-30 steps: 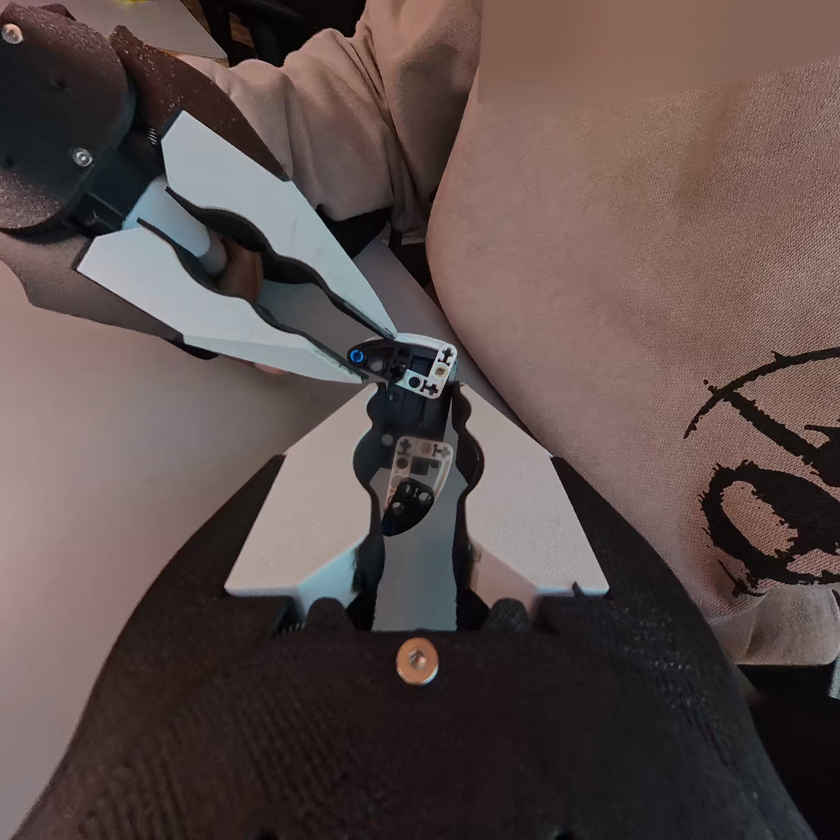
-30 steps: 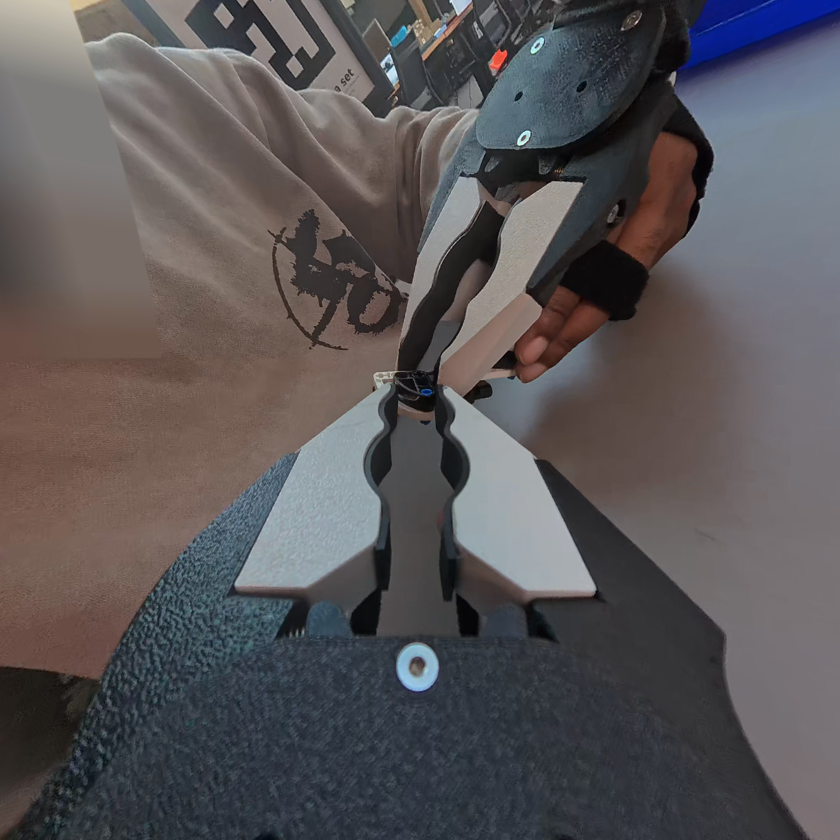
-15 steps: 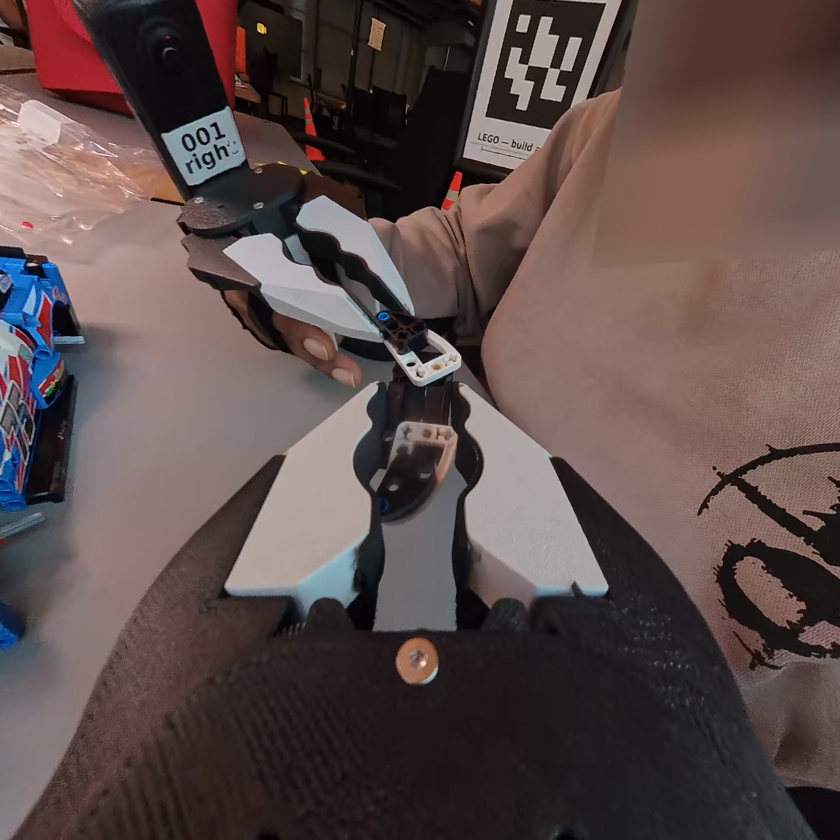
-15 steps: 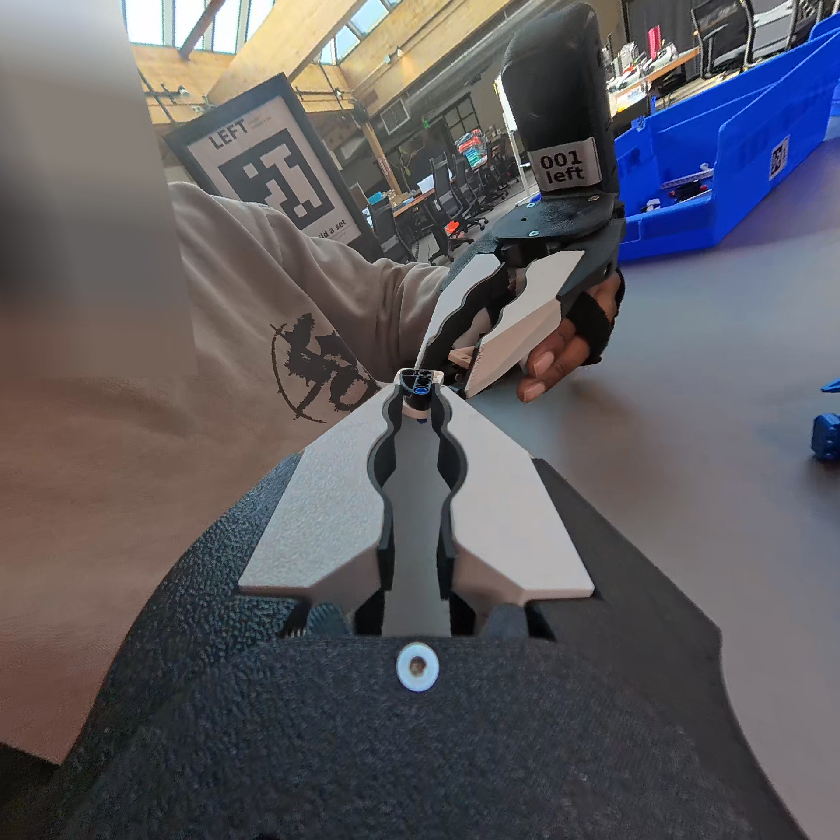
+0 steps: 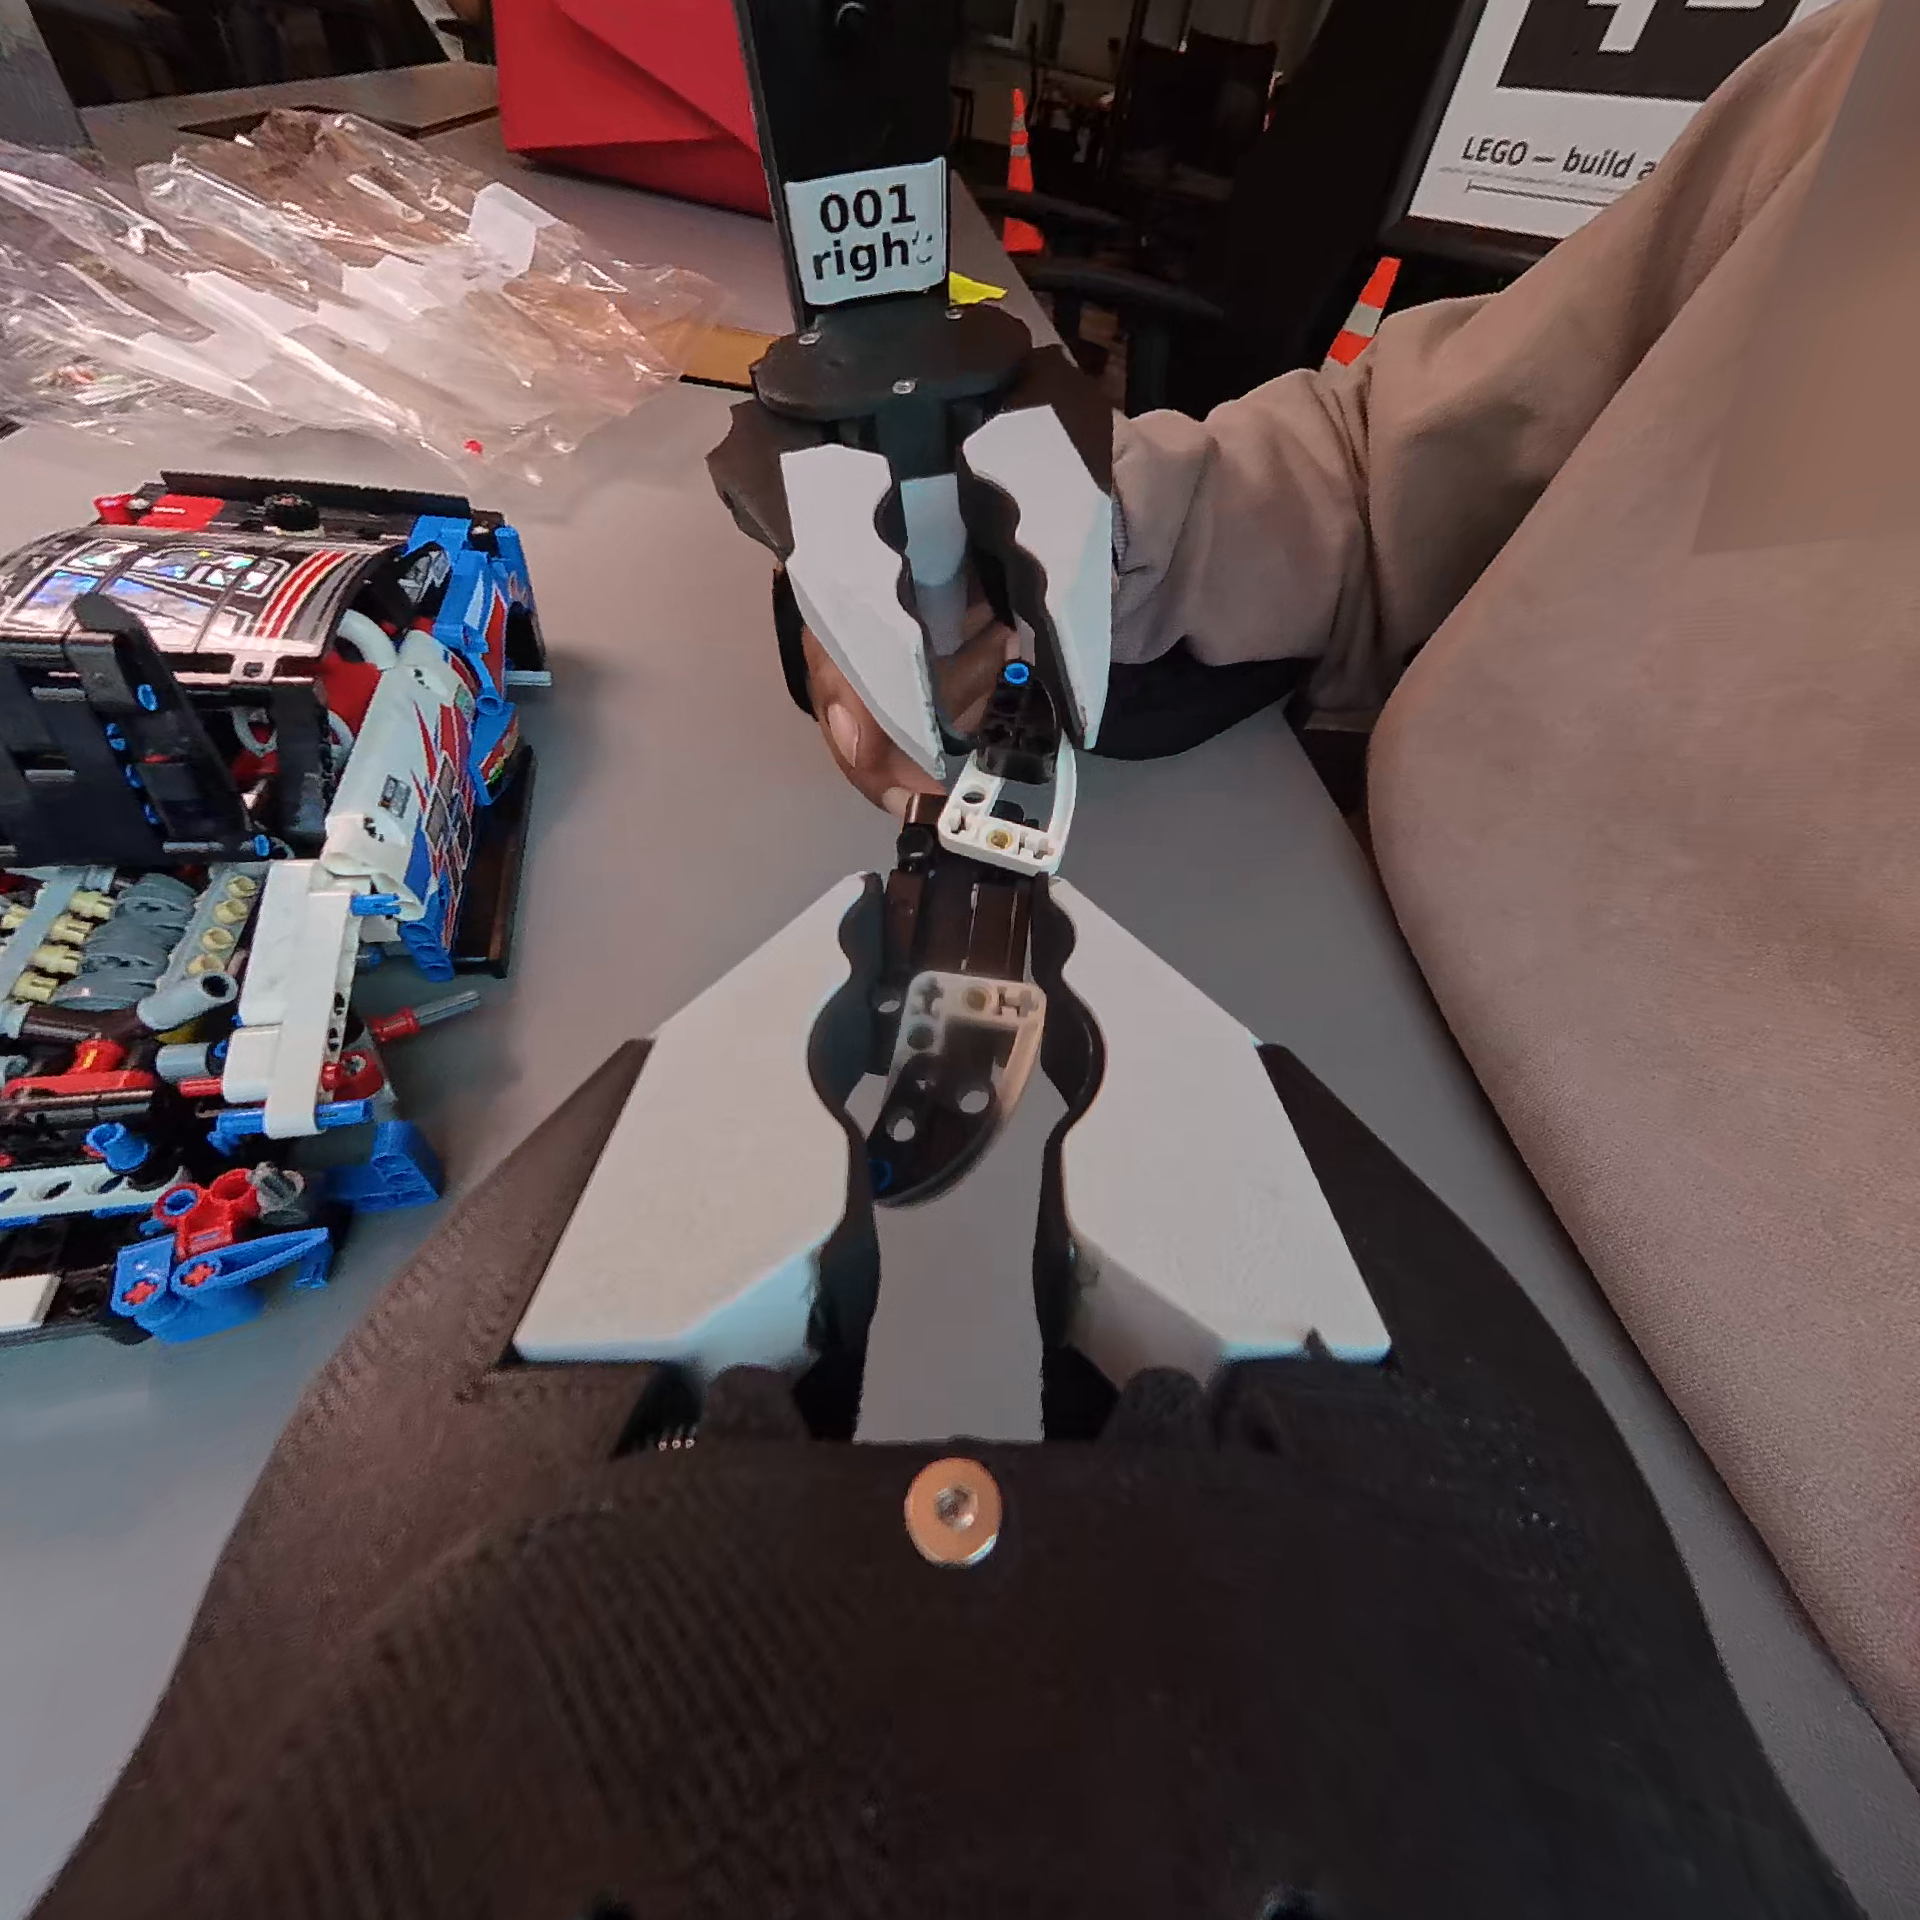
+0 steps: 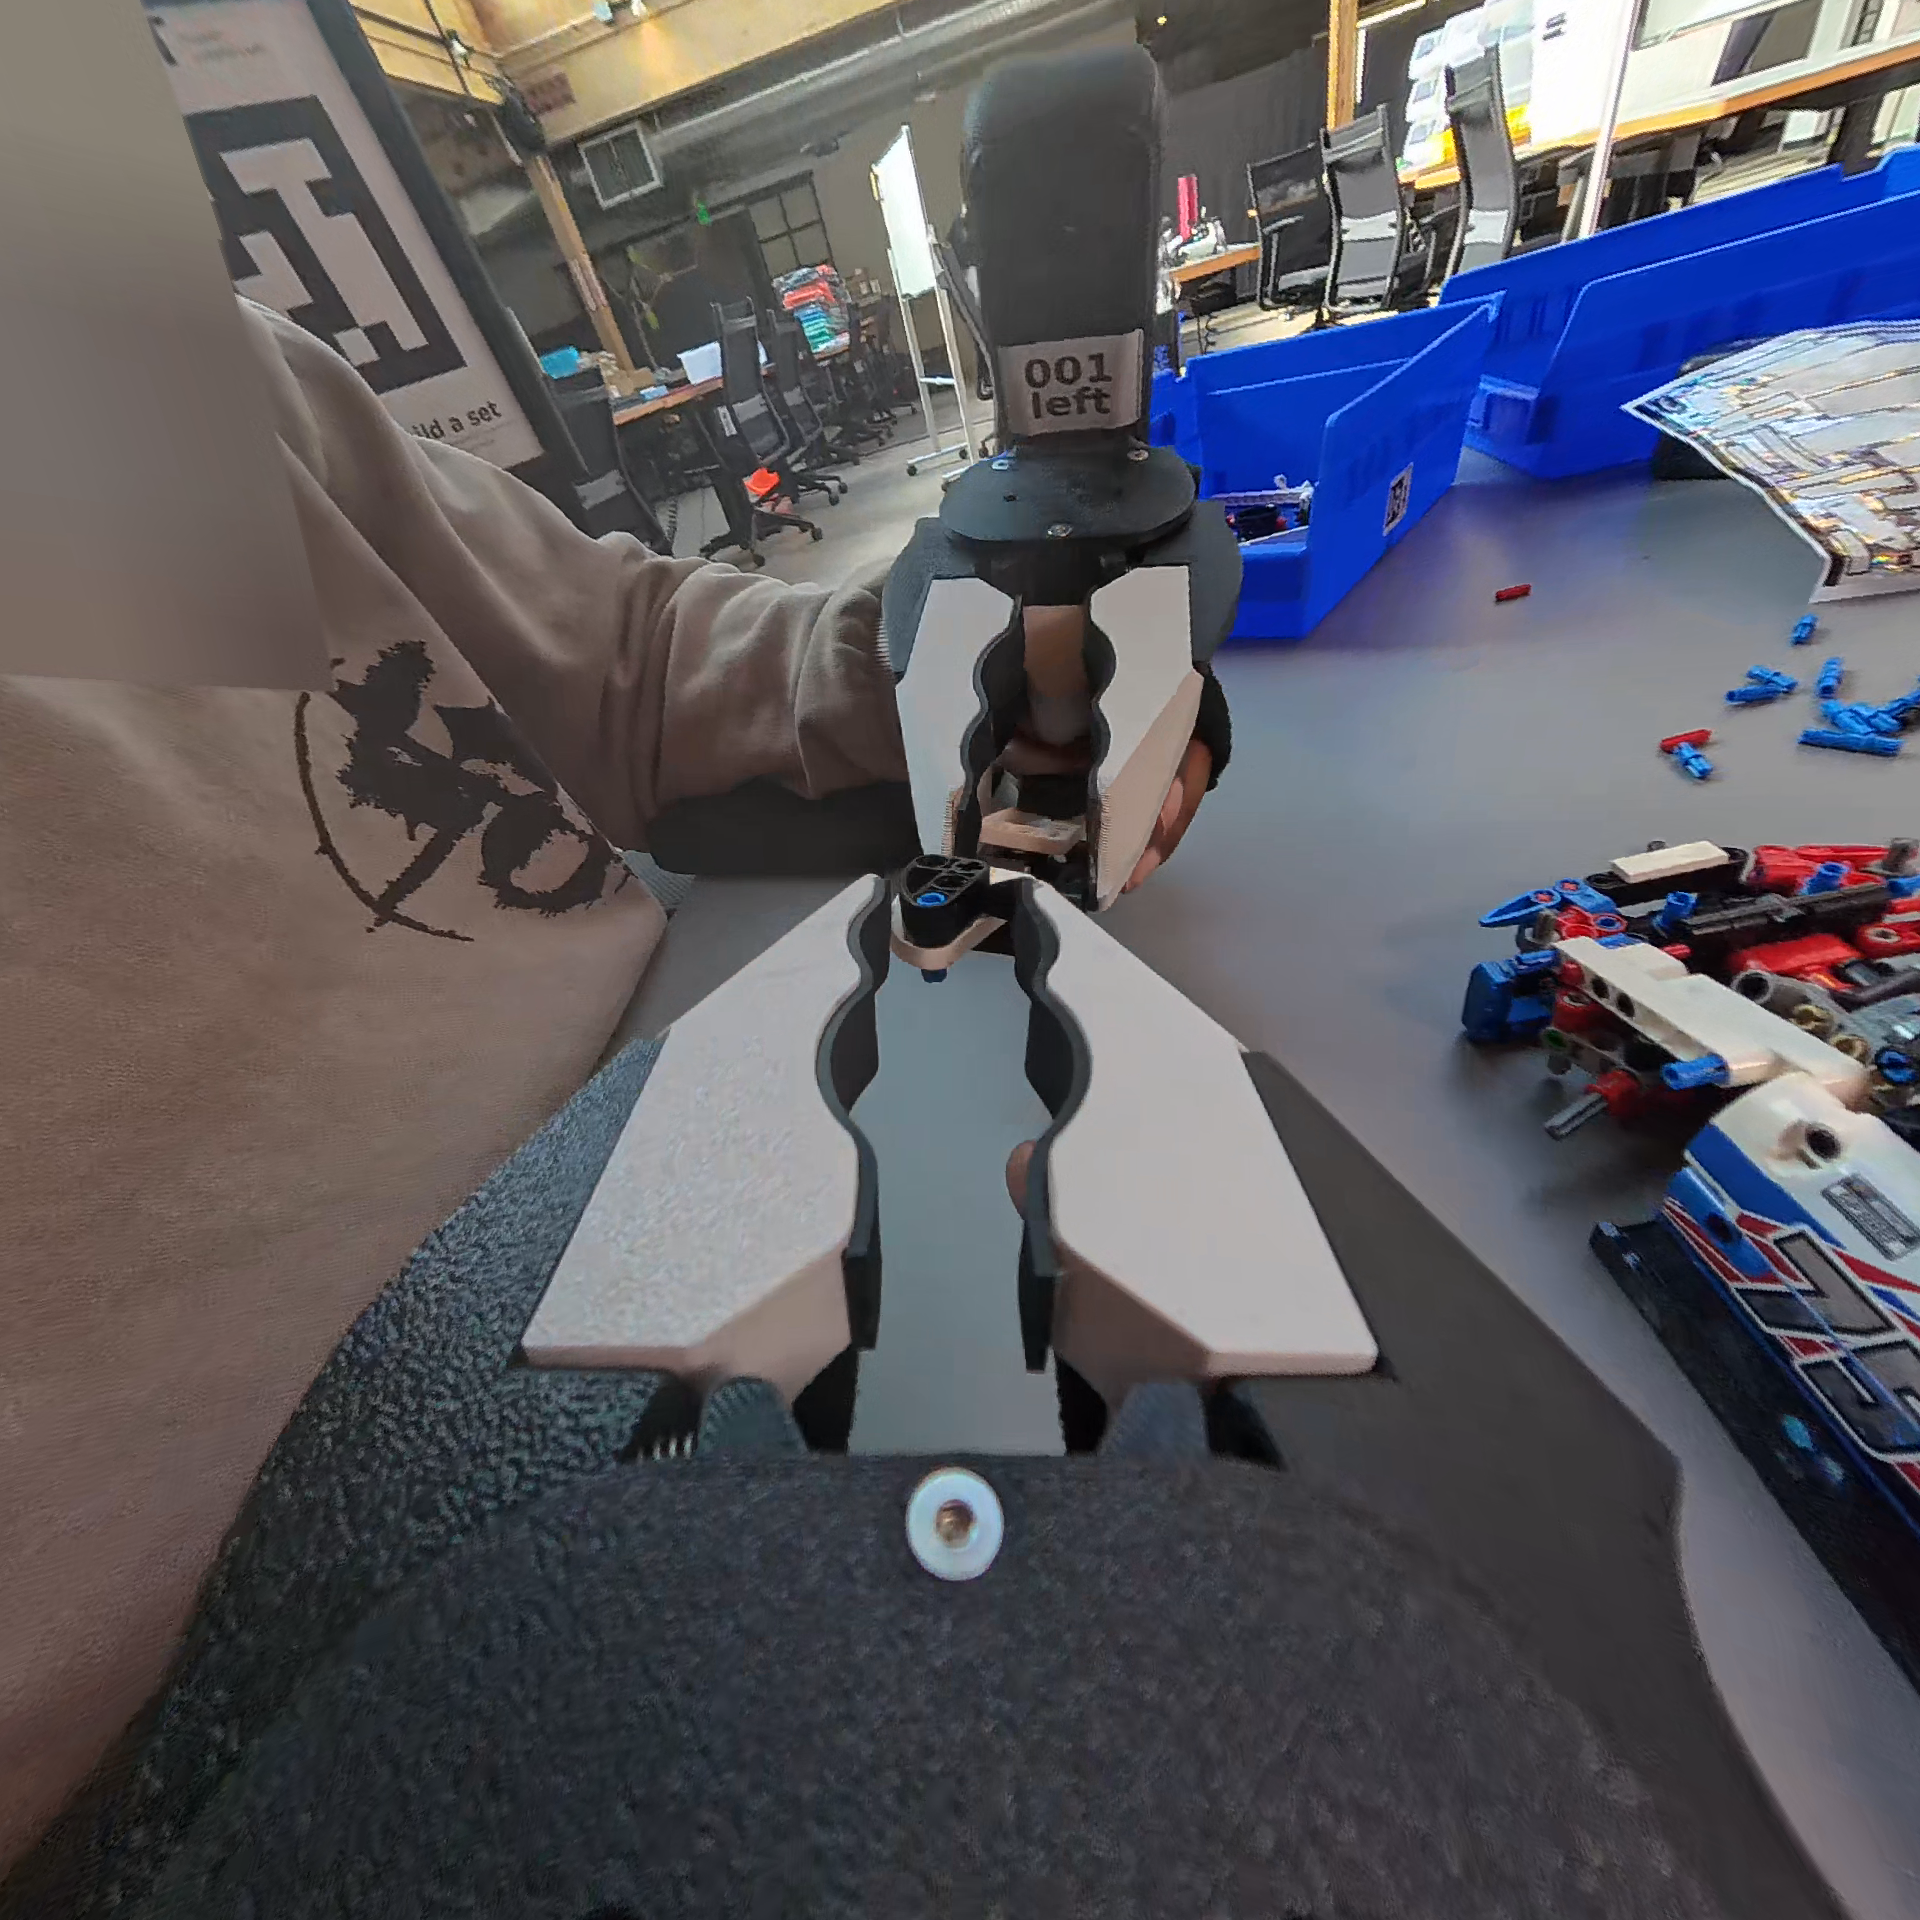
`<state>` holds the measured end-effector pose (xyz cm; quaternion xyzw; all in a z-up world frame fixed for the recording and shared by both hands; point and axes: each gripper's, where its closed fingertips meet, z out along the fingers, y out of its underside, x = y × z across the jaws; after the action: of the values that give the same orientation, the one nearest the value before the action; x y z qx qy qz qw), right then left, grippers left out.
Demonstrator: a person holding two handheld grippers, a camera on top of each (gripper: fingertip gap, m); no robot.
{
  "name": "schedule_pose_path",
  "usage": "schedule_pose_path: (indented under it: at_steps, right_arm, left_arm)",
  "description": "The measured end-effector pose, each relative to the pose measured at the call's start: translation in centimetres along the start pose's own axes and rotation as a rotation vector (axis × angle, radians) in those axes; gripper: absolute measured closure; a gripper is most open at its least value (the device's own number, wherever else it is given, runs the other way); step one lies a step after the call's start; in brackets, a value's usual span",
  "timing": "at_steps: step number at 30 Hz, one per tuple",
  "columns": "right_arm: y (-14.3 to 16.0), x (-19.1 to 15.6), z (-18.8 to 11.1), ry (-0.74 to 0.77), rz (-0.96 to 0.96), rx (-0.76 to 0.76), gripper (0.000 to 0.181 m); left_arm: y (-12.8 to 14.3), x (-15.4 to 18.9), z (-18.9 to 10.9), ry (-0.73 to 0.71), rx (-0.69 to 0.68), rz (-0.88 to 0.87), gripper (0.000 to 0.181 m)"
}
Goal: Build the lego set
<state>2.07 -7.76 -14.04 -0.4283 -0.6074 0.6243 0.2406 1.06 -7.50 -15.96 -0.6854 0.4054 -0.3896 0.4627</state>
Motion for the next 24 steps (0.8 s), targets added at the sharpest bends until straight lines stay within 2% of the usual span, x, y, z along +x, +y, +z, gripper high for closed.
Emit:
schedule_pose_path:
  at_steps: [11, 15, 24]
  right_arm:
    - [0.3, 2.1, 0.0, 0.101, 0.043, -0.006, 0.164]
    - [0.2, 2.5, -0.1, 0.148, -0.011, -0.029, 0.167]
    - [-0.1, 1.8, 0.0, 0.103, -0.039, 0.002, 0.168]
  left_arm:
    - [0.5, -1.6, 0.2, -0.169, -0.086, 0.004, 0.156]
    - [0.4, -1.5, 0.2, -0.175, -0.100, -0.009, 0.156]
    - [0.0, -0.7, -0.1, -0.133, -0.077, -0.010, 0.156]
